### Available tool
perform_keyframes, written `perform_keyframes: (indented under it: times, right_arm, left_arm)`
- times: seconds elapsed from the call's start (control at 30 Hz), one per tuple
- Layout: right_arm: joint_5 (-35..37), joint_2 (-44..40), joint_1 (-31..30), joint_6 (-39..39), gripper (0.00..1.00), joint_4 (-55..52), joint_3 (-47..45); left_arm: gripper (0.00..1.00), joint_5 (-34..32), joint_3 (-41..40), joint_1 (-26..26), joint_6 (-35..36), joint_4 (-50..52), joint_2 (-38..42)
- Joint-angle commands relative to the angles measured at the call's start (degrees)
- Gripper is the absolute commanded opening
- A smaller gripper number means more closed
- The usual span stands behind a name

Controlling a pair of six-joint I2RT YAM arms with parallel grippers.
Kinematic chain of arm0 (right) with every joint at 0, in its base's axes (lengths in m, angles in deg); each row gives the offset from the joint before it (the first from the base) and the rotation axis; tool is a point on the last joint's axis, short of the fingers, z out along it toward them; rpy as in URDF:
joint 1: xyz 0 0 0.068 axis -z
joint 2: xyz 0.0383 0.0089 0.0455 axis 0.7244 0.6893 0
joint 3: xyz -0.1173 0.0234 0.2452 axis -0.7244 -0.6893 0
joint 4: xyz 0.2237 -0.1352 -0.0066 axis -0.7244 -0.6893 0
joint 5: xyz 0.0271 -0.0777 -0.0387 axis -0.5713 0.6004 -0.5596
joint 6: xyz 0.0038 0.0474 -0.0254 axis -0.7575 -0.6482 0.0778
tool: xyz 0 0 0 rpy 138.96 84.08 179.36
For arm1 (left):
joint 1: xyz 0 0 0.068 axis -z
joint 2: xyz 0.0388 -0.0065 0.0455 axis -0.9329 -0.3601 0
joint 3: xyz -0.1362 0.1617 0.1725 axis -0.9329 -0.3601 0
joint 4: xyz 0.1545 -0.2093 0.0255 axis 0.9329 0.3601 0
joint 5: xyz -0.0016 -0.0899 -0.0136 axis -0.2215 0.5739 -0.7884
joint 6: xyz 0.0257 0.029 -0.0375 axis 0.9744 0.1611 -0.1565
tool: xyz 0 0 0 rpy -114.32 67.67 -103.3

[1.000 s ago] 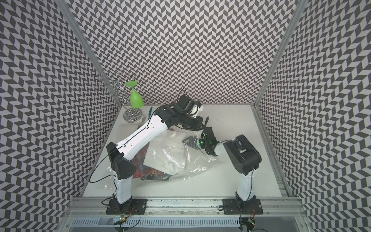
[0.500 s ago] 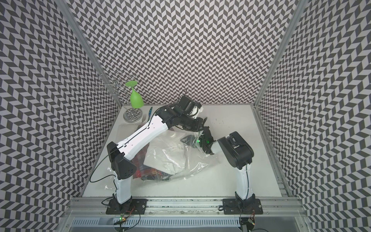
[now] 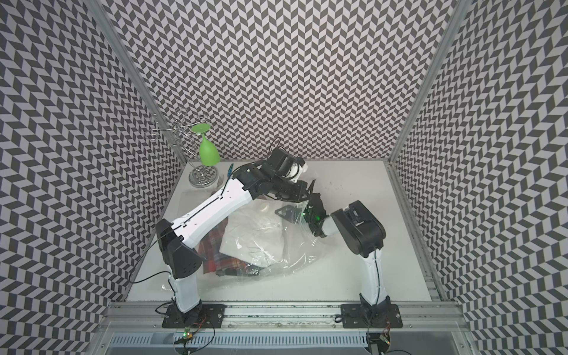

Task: Take the shirt out of the vacuum bag
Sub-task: Take out the shirt from the vacuum bag.

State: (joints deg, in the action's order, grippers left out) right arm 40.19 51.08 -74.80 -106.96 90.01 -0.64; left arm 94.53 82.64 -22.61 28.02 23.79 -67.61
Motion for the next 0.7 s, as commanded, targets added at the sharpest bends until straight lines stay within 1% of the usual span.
perform_keyframes:
  times: [0.0,0.17,0.3,0.5,0.67]
  right_arm:
    - [-2.0,0.9,-0.6,-3.6,0.21,8.8,-1.4]
    - [-3.1,0.3,-0.6,-4.7,0.09,10.7,-2.4]
    - [-3.4,-2.0,-0.5,-4.4,0.01,9.4,-2.9]
    - [-3.8,-7.4,-0.5,-5.5,0.0,7.1,-5.3]
    - [-3.7,-13.2,-0.6,-5.7,0.0,2.5,-7.0]
  left_arm:
    - [0.0,1.3,-1.6,-0.6,-0.2,-2.5,2.9]
    - [0.0,1.2,-4.3,-1.3,-0.3,-3.3,4.0]
    - [0.0,1.1,-6.4,-2.1,-0.3,-4.2,5.2]
    - [0.0,1.5,-9.2,-3.6,-0.1,-5.4,6.2]
    - [0.0,2.4,-10.7,-4.6,0.3,-6.2,6.4]
